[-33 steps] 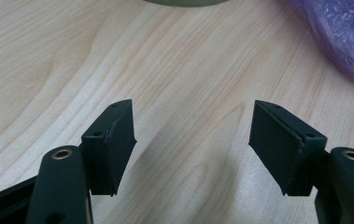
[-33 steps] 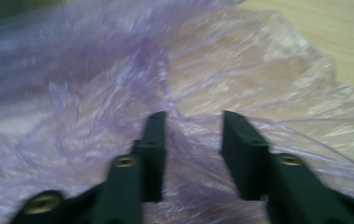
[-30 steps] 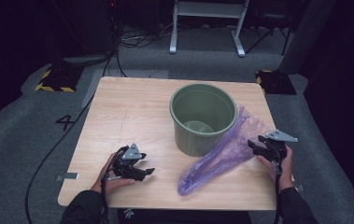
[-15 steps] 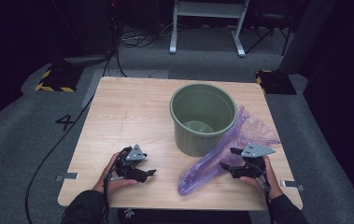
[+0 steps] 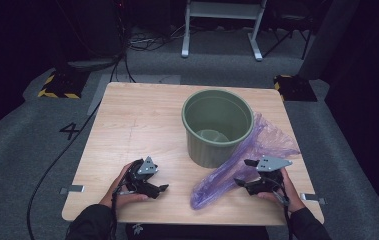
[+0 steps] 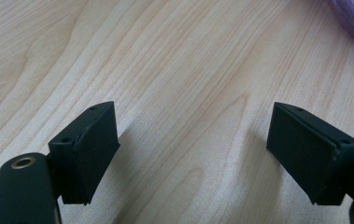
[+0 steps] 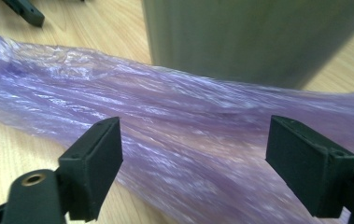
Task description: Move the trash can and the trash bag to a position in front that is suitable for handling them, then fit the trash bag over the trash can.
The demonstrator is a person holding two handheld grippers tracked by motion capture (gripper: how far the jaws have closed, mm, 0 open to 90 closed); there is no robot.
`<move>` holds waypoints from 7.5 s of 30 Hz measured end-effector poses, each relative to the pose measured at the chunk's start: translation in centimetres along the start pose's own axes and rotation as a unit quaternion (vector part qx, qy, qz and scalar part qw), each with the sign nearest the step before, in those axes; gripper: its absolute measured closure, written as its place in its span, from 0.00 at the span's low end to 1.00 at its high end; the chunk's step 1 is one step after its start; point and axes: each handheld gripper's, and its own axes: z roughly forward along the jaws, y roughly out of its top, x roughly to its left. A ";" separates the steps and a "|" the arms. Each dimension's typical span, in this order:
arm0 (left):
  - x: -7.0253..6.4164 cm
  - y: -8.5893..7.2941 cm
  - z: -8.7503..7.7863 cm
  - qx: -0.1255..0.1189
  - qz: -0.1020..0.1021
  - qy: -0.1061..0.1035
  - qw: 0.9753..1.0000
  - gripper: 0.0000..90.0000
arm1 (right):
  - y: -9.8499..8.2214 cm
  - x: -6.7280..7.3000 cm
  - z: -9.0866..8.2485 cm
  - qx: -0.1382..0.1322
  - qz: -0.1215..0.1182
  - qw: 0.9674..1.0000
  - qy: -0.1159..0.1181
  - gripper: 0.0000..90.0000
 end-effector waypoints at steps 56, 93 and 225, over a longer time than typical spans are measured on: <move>0.0 0.4 0.4 0.003 -0.015 0.014 1.000 0.14 | -0.3 -1.0 -0.3 -0.039 0.024 0.999 -0.015 0.98; 0.1 0.3 0.3 0.001 -0.018 0.014 1.000 0.16 | 2.3 -0.2 -6.0 -0.139 0.001 0.990 -0.035 0.99; -1.8 21.5 -5.3 -0.214 0.085 0.005 0.973 0.24 | 14.5 -4.9 -3.8 -0.098 -0.045 0.961 -0.256 0.99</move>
